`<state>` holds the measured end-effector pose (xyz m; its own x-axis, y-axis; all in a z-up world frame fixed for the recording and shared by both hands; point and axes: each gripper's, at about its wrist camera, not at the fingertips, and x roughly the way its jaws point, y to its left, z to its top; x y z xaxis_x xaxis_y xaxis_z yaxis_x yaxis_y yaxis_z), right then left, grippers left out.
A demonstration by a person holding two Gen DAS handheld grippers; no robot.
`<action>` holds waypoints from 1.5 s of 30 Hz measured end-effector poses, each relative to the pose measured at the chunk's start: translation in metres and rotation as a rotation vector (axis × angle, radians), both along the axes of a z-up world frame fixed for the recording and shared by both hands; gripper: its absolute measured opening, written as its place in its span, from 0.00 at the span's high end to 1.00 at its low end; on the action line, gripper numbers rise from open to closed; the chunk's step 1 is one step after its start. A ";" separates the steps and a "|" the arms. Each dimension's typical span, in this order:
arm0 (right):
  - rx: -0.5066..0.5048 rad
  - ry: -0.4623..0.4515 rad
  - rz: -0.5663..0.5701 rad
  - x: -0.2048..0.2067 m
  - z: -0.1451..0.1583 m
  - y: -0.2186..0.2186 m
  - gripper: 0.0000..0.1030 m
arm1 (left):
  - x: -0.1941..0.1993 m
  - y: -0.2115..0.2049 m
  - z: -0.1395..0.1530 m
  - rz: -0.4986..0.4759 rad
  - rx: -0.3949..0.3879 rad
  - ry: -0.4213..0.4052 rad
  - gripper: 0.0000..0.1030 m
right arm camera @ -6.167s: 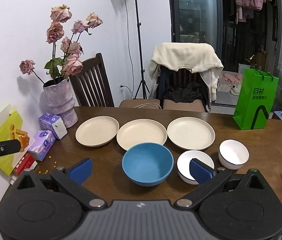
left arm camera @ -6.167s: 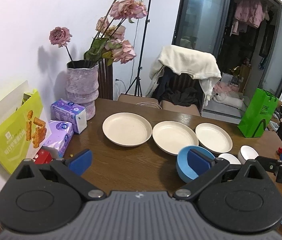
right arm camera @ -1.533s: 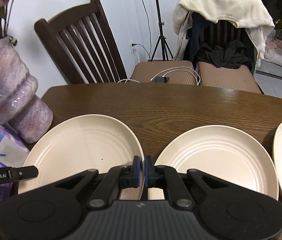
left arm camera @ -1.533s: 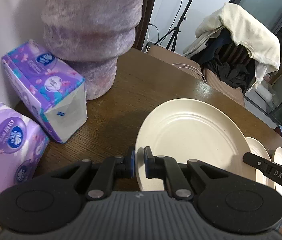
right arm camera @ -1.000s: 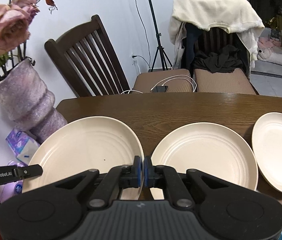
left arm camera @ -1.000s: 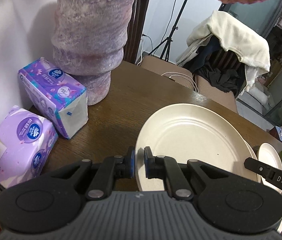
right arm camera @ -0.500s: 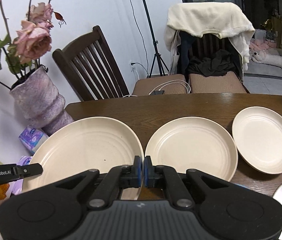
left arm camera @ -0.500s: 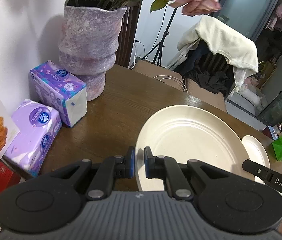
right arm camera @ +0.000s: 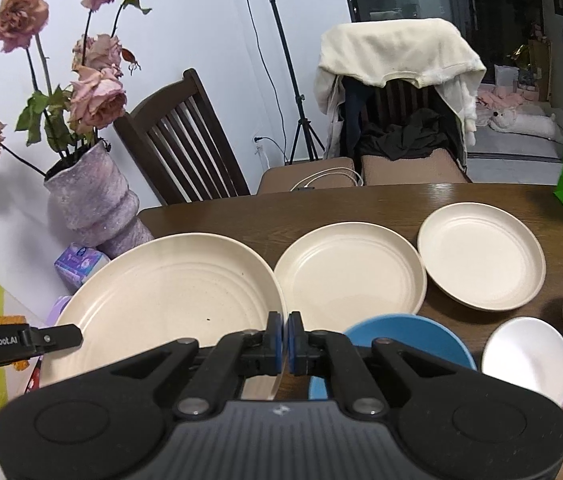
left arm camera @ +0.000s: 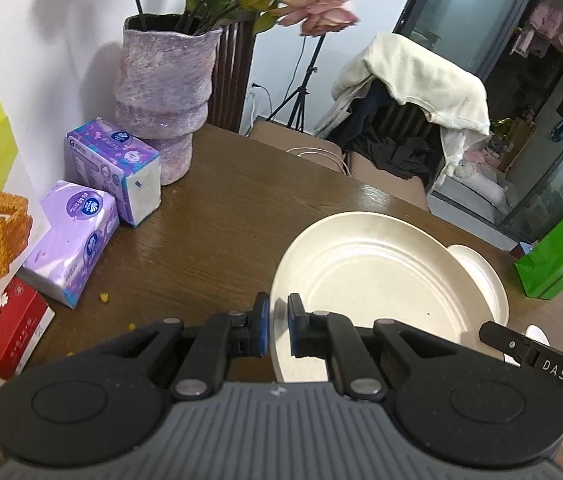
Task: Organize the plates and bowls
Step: 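Lift the cream plate with both grippers away from the vase, then carry the cream plate with both grippers toward the open table area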
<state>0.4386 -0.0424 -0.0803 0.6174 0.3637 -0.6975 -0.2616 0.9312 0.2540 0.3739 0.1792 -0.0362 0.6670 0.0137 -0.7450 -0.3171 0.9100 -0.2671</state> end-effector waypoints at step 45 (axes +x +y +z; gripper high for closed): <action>-0.008 -0.012 -0.304 -0.168 0.005 -0.196 0.96 | -0.086 -0.185 0.000 -0.338 0.001 -0.011 0.91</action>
